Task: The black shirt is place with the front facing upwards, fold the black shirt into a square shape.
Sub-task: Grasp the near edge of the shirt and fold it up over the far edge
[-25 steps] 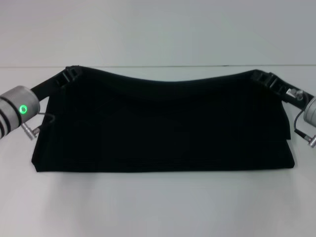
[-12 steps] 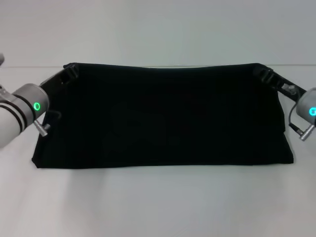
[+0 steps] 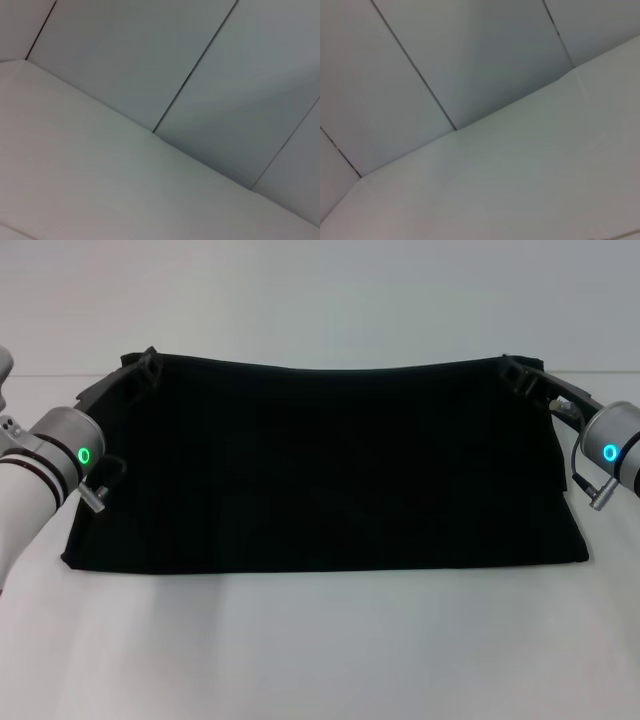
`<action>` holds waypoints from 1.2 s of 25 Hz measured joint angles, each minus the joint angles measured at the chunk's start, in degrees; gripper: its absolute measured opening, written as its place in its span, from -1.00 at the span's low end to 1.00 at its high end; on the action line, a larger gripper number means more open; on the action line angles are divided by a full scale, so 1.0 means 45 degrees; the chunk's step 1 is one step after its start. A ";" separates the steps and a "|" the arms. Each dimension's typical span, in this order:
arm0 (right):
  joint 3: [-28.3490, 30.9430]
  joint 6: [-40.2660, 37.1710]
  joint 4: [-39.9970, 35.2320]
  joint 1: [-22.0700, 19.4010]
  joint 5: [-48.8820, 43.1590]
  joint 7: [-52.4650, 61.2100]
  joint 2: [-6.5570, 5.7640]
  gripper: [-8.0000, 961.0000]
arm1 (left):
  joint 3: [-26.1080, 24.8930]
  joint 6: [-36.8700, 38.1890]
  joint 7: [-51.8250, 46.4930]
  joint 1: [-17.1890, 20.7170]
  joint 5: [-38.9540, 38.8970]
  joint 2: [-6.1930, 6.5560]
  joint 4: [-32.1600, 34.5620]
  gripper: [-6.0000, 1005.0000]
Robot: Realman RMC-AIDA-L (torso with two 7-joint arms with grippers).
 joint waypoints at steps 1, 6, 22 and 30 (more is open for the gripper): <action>-0.0001 0.0001 0.0005 0.0004 0.0102 -0.0050 0.0000 -0.54 | 0.0012 0.0003 0.0090 -0.0012 -0.0058 0.0000 -0.0031 -0.79; -0.0036 0.0029 0.0011 0.0000 0.0504 -0.0026 0.0001 -0.03 | 0.0020 -0.0034 0.0415 -0.0037 -0.0100 0.0000 -0.0098 -0.49; -0.0696 0.1554 -0.0064 0.0285 0.0480 0.0044 -0.0087 0.45 | 0.0188 0.2446 -0.0180 0.1014 0.0022 0.0010 -0.0454 0.36; -0.1097 0.2498 -0.0126 0.0257 0.0526 0.0081 -0.0096 0.44 | 0.1294 0.3556 -0.1230 0.1986 0.0021 0.0024 -0.0437 0.36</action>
